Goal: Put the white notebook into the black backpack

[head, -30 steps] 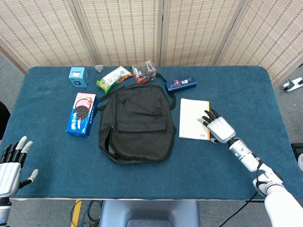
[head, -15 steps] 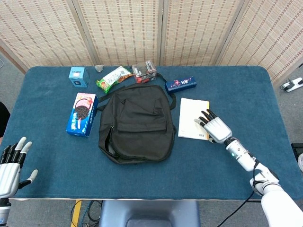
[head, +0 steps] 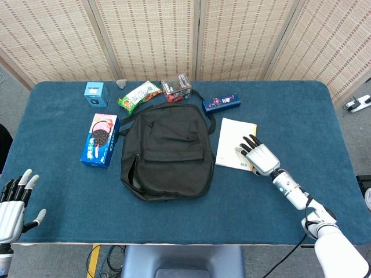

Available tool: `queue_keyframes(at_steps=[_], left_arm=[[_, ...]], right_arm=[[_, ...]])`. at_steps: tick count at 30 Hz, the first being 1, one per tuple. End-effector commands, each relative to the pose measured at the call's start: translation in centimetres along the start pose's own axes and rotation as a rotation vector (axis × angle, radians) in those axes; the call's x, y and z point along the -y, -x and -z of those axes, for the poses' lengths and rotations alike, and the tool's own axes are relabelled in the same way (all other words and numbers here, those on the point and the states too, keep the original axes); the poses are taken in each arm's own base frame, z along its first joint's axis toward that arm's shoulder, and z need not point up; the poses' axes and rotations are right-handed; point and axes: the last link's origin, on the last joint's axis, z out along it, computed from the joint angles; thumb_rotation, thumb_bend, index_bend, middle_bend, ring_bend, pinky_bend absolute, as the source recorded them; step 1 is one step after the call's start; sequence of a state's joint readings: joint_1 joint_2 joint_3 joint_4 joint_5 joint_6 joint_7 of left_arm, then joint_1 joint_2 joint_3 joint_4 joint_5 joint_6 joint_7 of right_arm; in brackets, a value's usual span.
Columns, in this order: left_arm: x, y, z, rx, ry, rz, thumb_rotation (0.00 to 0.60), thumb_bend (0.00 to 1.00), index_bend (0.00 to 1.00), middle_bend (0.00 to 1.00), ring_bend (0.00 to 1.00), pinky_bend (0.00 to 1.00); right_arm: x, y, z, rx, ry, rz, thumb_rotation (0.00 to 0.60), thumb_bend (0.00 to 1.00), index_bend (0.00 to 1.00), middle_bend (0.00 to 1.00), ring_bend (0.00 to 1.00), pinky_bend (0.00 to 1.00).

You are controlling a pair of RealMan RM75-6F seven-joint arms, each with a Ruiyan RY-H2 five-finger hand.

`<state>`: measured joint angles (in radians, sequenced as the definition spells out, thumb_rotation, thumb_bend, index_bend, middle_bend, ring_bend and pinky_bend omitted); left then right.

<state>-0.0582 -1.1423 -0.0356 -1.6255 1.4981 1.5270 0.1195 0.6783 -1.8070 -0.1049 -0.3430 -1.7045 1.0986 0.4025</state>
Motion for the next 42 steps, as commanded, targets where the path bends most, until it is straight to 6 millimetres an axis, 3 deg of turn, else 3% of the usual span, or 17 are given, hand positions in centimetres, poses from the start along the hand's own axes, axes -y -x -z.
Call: queue_keyframes(at_steps=[1, 12, 42], left_arm=[[0.0, 0.0, 0.0, 0.001, 0.001, 0.0, 0.6, 0.3, 0.0, 0.0, 0.0, 0.0], [-0.1, 0.0, 0.0, 0.002, 0.007, -0.001, 0.6, 0.3, 0.0, 0.0, 0.0, 0.0], [-0.2, 0.3, -0.4, 0.023, 0.015, 0.023, 0.6, 0.3, 0.0, 0.0, 0.0, 0.0]], right_arm=[[0.1, 0.0, -0.1, -0.004, 0.003, -0.009, 0.6, 0.29, 0.22, 0.21, 0.03, 0.04], [0.2, -0.6, -1.3, -0.02, 0.01, -0.023, 0.6, 0.42, 0.26, 0.26, 0.06, 0.04], [0.9, -3.5, -4.2, -0.139, 0.039, -0.096, 0.6, 0.44, 0.27, 0.26, 0.07, 0.04]])
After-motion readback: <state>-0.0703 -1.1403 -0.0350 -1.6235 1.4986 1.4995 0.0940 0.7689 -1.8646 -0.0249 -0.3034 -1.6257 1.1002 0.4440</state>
